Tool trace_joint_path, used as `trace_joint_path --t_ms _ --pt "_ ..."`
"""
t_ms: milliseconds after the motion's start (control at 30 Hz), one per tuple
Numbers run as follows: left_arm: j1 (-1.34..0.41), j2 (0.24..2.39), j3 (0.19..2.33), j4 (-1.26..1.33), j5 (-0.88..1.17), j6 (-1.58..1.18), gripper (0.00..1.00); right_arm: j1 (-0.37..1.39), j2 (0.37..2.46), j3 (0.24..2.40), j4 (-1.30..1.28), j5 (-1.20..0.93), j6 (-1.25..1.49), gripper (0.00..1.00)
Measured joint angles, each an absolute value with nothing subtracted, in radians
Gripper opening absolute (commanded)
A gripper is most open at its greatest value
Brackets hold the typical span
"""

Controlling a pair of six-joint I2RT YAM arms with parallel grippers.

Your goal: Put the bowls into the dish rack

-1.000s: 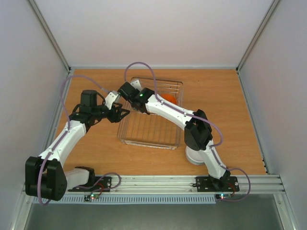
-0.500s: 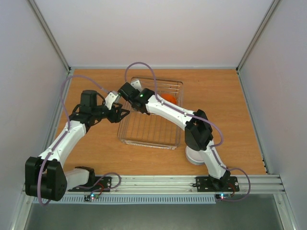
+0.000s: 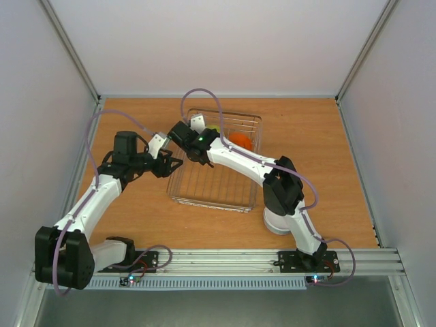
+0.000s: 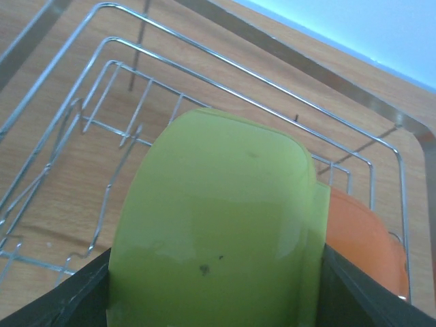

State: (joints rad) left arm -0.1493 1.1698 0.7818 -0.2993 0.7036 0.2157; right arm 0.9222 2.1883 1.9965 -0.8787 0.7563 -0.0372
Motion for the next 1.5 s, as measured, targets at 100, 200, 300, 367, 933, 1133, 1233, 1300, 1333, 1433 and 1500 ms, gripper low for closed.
trace_joint_path --t_ms 100,200,300,367,933,1133,1233,1300,1333,1433,1500 --pt "-0.149 1.169 0.781 -0.298 0.701 0.215 0.65 0.919 2.188 1.996 -0.898 0.781 -0.010 0.01" --pt "-0.149 1.169 0.781 -0.298 0.701 0.216 0.65 0.919 2.188 1.996 -0.899 0.785 -0.004 0.01" --pt "-0.149 1.169 0.781 -0.295 0.701 0.215 0.65 0.917 2.189 1.997 -0.899 0.772 -0.009 0.01" --pt "-0.149 1.169 0.781 -0.294 0.701 0.215 0.65 0.914 2.197 2.007 -0.899 0.749 -0.017 0.04" --pt "-0.149 1.151 0.781 -0.274 0.702 0.215 0.66 0.898 2.241 1.956 -0.825 0.635 -0.087 0.99" --pt "-0.149 1.151 0.781 -0.273 0.702 0.215 0.66 0.899 2.073 1.731 -0.719 0.538 -0.104 0.99" --pt "-0.149 1.151 0.781 -0.272 0.703 0.215 0.66 0.899 1.904 1.609 -0.663 0.495 -0.109 0.99" --pt "-0.149 1.151 0.781 -0.273 0.704 0.215 0.66 0.899 1.773 1.546 -0.631 0.480 -0.108 0.99" --pt "-0.149 1.151 0.781 -0.273 0.704 0.215 0.66 0.899 1.716 1.526 -0.627 0.482 -0.105 0.99" --pt "-0.149 1.151 0.781 -0.273 0.708 0.215 0.65 0.899 1.563 1.460 -0.629 0.522 -0.080 0.99" --pt "-0.149 1.151 0.781 -0.273 0.710 0.215 0.65 0.899 1.483 1.399 -0.649 0.561 -0.047 0.99"
